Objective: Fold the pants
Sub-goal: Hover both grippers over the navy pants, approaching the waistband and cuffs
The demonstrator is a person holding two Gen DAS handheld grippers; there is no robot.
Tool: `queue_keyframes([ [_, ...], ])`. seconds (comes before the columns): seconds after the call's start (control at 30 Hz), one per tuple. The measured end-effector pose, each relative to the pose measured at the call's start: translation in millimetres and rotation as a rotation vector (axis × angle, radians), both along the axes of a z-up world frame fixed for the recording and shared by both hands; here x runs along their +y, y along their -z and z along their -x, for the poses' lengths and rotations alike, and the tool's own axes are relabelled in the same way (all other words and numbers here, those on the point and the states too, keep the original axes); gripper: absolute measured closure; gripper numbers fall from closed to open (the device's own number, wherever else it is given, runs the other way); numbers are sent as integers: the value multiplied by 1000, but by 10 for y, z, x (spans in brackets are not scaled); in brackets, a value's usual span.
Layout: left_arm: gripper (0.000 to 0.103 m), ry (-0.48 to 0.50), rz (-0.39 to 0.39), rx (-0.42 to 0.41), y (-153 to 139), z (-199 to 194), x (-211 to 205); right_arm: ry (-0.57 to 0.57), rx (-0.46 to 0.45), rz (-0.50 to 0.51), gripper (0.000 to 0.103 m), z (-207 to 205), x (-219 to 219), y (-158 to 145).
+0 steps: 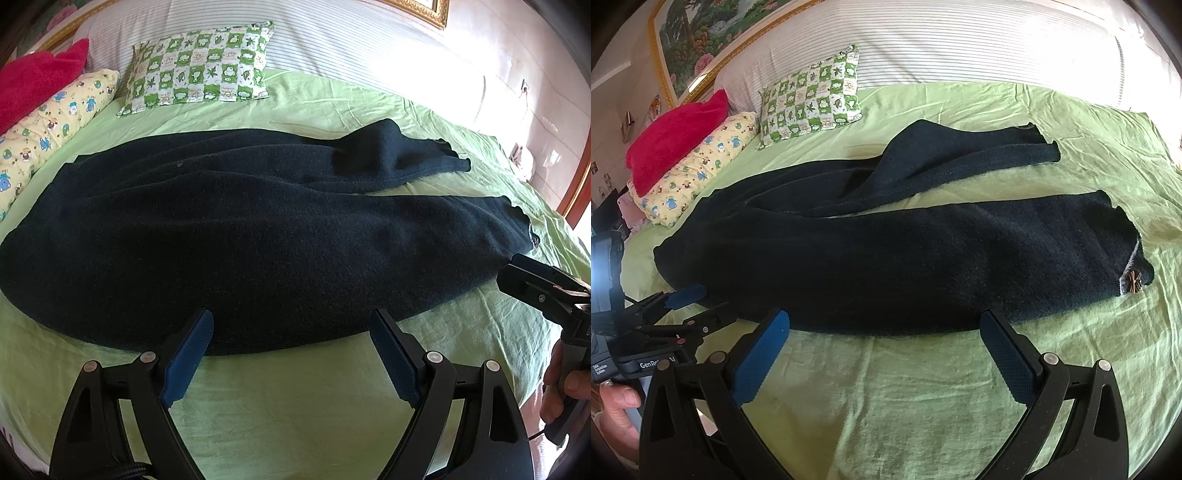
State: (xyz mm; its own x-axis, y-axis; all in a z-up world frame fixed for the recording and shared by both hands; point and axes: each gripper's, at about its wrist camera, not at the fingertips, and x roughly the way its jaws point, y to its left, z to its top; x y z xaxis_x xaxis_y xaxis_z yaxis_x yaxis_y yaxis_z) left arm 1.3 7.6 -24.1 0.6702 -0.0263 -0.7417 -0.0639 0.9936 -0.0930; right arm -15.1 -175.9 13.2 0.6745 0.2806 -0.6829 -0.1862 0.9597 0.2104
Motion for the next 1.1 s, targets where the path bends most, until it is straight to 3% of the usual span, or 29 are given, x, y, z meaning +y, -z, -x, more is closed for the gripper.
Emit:
queue_keyframes([
  [1.1, 16, 32, 8, 18, -23, -58, 29, -4, 9, -31, 0, -23, -18, -41],
])
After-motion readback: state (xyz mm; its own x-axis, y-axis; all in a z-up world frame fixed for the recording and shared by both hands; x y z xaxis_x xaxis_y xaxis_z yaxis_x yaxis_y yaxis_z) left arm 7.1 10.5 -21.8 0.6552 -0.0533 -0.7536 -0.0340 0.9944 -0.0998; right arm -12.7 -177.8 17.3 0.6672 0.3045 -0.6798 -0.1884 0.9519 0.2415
